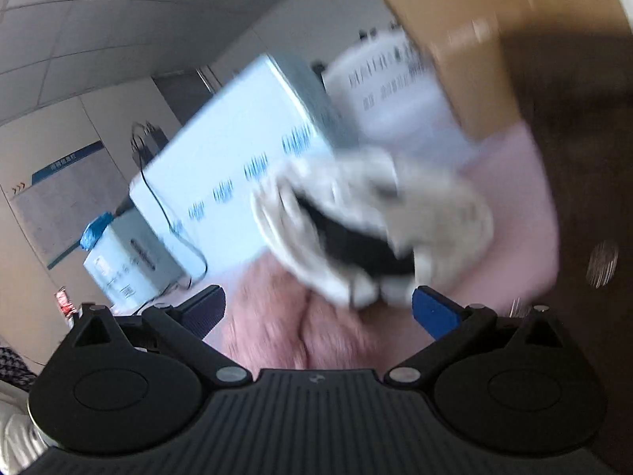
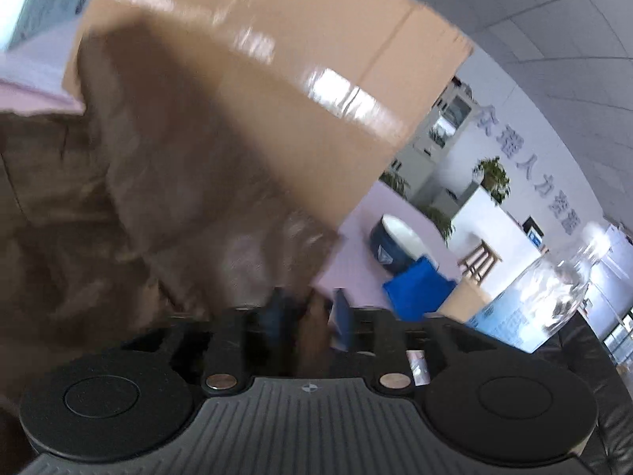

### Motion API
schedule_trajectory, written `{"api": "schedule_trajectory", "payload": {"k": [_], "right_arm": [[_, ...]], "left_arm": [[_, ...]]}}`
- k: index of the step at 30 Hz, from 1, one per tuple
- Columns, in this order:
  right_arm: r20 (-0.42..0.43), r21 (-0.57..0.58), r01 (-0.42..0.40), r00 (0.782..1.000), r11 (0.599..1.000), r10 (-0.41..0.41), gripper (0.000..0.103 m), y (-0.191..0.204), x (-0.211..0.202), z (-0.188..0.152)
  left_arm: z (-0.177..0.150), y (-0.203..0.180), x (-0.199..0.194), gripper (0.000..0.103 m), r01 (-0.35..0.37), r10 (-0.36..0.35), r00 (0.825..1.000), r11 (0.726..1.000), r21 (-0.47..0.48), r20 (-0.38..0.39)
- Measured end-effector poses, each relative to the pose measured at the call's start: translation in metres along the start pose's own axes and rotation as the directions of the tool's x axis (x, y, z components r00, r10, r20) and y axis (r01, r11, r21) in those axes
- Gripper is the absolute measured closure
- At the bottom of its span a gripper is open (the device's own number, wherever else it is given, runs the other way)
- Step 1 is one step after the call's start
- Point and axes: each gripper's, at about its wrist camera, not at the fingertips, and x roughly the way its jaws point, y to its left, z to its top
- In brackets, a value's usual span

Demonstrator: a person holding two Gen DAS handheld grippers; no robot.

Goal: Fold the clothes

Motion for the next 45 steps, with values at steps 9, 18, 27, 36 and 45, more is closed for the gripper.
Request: {"api": "schedule_trajectory", "payload": {"k": [9, 18, 27, 36, 45], "right_arm": [[-0.018, 0.209, -0.244, 0.967, 0.947, 0.253, 0.027, -0.031, -0.059, 0.017], [-0.226, 0.004, -0.129, 0.966, 0.992, 0.127, 0.053, 0.001, -0.033, -0.016], [-0.173, -0.059, 0.004, 0.985, 0.998, -0.015, 0.099, 0.022, 0.030, -0.010], [-0.059, -0.091, 0.170, 0.983, 0.981, -0.176, 0.099, 0.042, 0.096, 0.046], [-0.180, -0.299, 0.213, 0.944, 0.930, -0.275, 0.097, 0.068, 0.155, 0.028]], "left_arm": [[0.062, -0.081, -0.004, 0.000, 0.557, -0.562, 0.820, 0.827, 0.076, 0.105], [0.039, -0.124, 0.040, 0.000, 0.681, -0.678, 0.732, 0.732, 0.029, -0.068], [0.037, -0.122, 0.051, 0.000, 0.633, -0.633, 0.765, 0.773, -0.045, -0.120], [0.035, -0.127, 0.053, 0.000, 0.519, -0.522, 0.841, 0.853, -0.062, -0.145], [0.035, -0.123, 0.052, 0.000, 0.495, -0.503, 0.850, 0.864, -0.090, -0.155]]}}
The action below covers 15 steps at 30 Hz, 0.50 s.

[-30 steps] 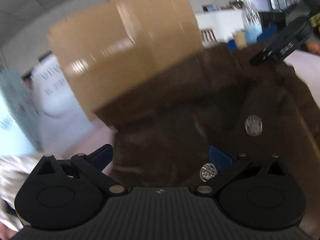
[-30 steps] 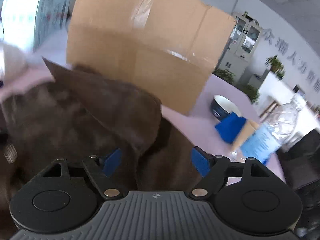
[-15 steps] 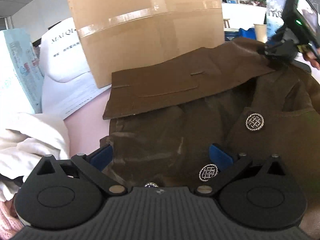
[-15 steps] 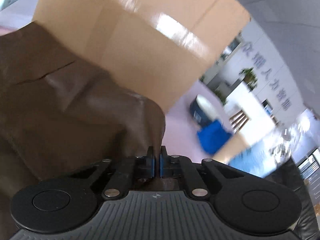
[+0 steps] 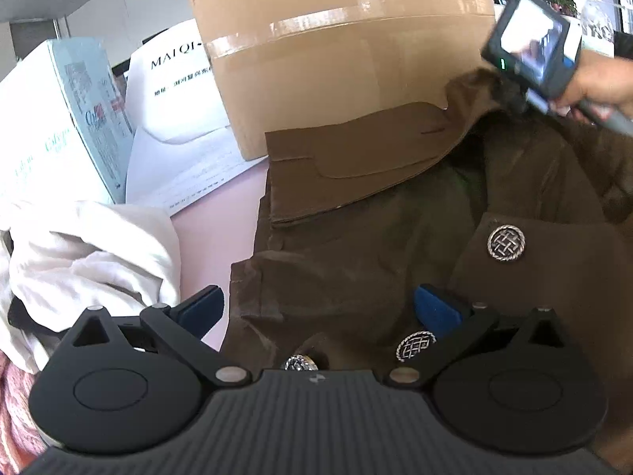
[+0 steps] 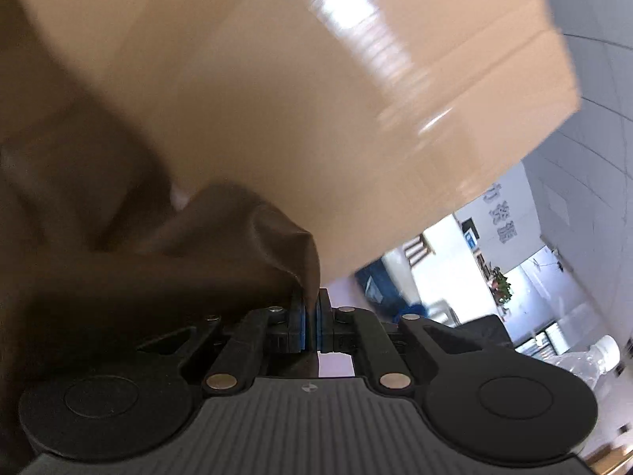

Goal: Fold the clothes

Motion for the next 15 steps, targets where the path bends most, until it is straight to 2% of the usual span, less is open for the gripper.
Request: {"api": "schedule_trajectory", "payload": {"k": [1, 2, 3, 5, 8, 9, 12, 14, 15], "right_arm": [[0.006, -0.010, -0.002, 1.000, 1.000, 0.002, 0.093, -0.002, -0.001, -0.001], [0.014, -0.012, -0.010, 1.000, 1.000, 0.010, 0.080, -0.006, -0.003, 0.000], [0.022, -0.013, -0.018, 1.000, 1.000, 0.018, 0.055, -0.010, -0.005, 0.000], [0.063, 0.027, -0.050, 0.997, 0.998, 0.048, 0.035, -0.025, -0.016, 0.002], [0.185, 0.134, -0.158, 0.974, 0.978, 0.132, 0.029, -0.057, -0.051, 0.009], [0.225, 0.167, -0.231, 0.955, 0.958, 0.191, 0.027, -0.065, -0.063, 0.011], [0.331, 0.239, -0.497, 0.849, 0.834, 0.412, 0.027, -0.080, -0.097, 0.020], [0.343, 0.268, -0.654, 0.751, 0.707, 0.565, 0.029, -0.073, -0.106, 0.027], [0.329, 0.299, -0.726, 0.687, 0.619, 0.648, 0.029, -0.065, -0.107, 0.031]], "left_arm": [[0.000, -0.001, -0.001, 0.000, -0.003, 0.003, 1.000, 1.000, 0.002, 0.002], [0.000, -0.001, -0.002, 0.000, -0.006, 0.006, 1.000, 1.000, 0.005, 0.004], [-0.001, -0.001, -0.004, 0.000, -0.010, 0.010, 1.000, 1.000, 0.007, 0.006], [-0.002, 0.000, -0.008, 0.000, -0.056, 0.056, 0.998, 0.998, 0.007, 0.024], [-0.002, 0.005, -0.015, 0.000, -0.141, 0.141, 0.988, 0.990, 0.002, 0.064], [-0.002, 0.009, -0.017, 0.000, -0.159, 0.159, 0.984, 0.987, -0.006, 0.078], [-0.002, 0.025, -0.025, 0.000, -0.160, 0.167, 0.981, 0.984, -0.082, 0.100], [-0.003, 0.033, -0.025, 0.000, -0.144, 0.154, 0.984, 0.982, -0.121, 0.084], [-0.004, 0.036, -0.024, 0.000, -0.145, 0.155, 0.985, 0.981, -0.130, 0.072]]}}
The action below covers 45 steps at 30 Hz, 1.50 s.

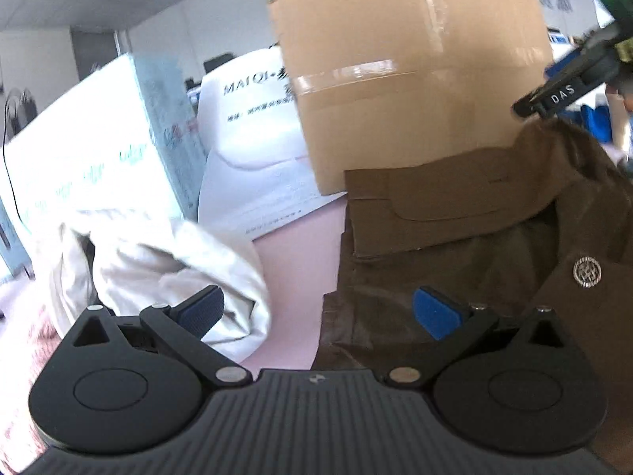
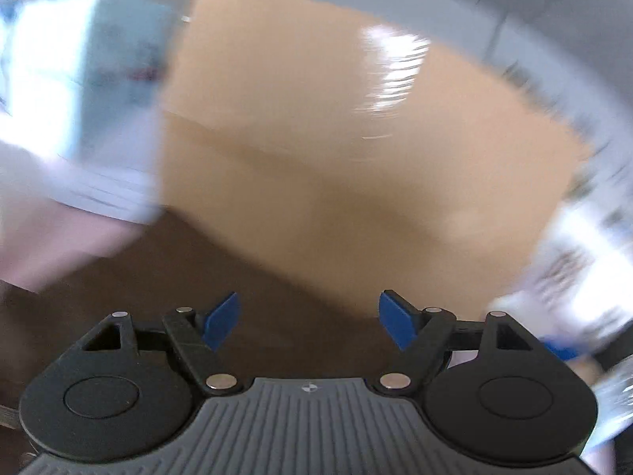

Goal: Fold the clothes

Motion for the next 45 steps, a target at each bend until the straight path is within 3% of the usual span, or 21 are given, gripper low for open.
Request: {"api": "schedule_trajectory", "payload": {"k": [3, 5, 11, 17, 19, 23, 25, 27, 31, 36, 39, 40, 41, 42, 44, 45], "right_arm": [[-0.106, 0.176, -0.178, 0.974, 0.968, 0.199, 0.031, 0.027, 0.022, -0.006], [-0.137, 0.224, -0.214, 0.959, 0.951, 0.248, 0.033, 0.050, 0.030, -0.009], [-0.214, 0.415, -0.110, 0.953, 0.903, 0.215, 0.045, 0.082, 0.037, -0.017], [-0.215, 0.549, -0.033, 0.960, 0.835, 0.180, 0.042, 0.092, 0.019, -0.031], [-0.204, 0.547, -0.007, 0.969, 0.837, 0.141, 0.042, 0.093, 0.019, -0.030], [-0.108, 0.500, 0.045, 0.994, 0.865, 0.011, 0.045, 0.094, 0.031, -0.032], [-0.088, 0.449, 0.081, 0.995, 0.890, -0.046, 0.061, 0.100, 0.037, -0.031], [-0.073, 0.416, 0.134, 0.991, 0.900, -0.114, 0.097, 0.103, 0.042, -0.032], [-0.024, 0.452, 0.082, 0.997, 0.888, -0.080, 0.102, 0.094, 0.039, -0.035], [0.086, 0.371, 0.057, 0.992, 0.927, -0.095, 0.103, 0.102, 0.017, -0.033], [0.091, 0.294, 0.033, 0.994, 0.955, -0.062, 0.099, 0.109, 0.011, -0.027], [0.072, 0.232, 0.023, 0.997, 0.972, -0.040, 0.092, 0.111, 0.013, -0.025], [0.052, 0.154, 0.010, 0.998, 0.988, -0.018, 0.061, 0.114, 0.017, -0.022], [0.030, 0.075, -0.005, 1.000, 0.997, 0.003, 0.038, 0.117, 0.021, -0.020], [0.043, -0.176, 0.022, 0.999, 0.984, -0.015, 0.045, 0.130, 0.028, -0.024], [0.066, -0.317, 0.078, 0.996, 0.945, -0.060, 0.048, 0.139, 0.033, -0.030]], "left_arm": [[-0.002, 0.005, 0.004, 0.000, -0.012, 0.011, 1.000, 1.000, -0.014, -0.027], [-0.003, 0.007, 0.007, 0.000, -0.013, 0.012, 0.999, 1.000, -0.015, -0.040], [-0.006, 0.015, 0.017, 0.000, 0.003, -0.005, 0.998, 1.000, -0.023, -0.067], [-0.008, 0.011, 0.016, 0.000, 0.015, -0.014, 0.998, 1.000, 0.009, -0.066], [-0.009, 0.009, 0.017, 0.000, 0.014, -0.013, 0.997, 1.000, 0.021, -0.070], [-0.010, 0.009, 0.018, 0.000, 0.012, -0.010, 0.997, 1.000, 0.023, -0.082], [-0.010, 0.009, 0.020, 0.000, 0.012, -0.010, 0.996, 1.000, 0.021, -0.089], [-0.011, 0.009, 0.021, 0.000, 0.013, -0.011, 0.995, 1.000, 0.020, -0.097], [-0.011, 0.010, 0.020, 0.000, 0.013, -0.012, 0.995, 1.000, 0.013, -0.098], [-0.011, 0.012, 0.018, 0.000, 0.009, -0.009, 0.996, 1.000, 0.002, -0.094], [-0.011, 0.014, 0.018, 0.000, 0.003, -0.003, 0.996, 1.000, -0.006, -0.090], [-0.011, 0.014, 0.017, 0.000, -0.001, 0.000, 0.996, 1.000, -0.009, -0.089], [-0.010, 0.015, 0.018, 0.000, -0.002, 0.001, 0.996, 1.000, -0.013, -0.089], [-0.010, 0.015, 0.018, 0.000, -0.002, 0.001, 0.996, 1.000, -0.015, -0.090], [-0.010, 0.016, 0.018, 0.000, -0.004, 0.002, 0.996, 1.000, -0.018, -0.092], [-0.010, 0.016, 0.018, 0.000, -0.004, 0.002, 0.996, 1.000, -0.018, -0.091]]}}
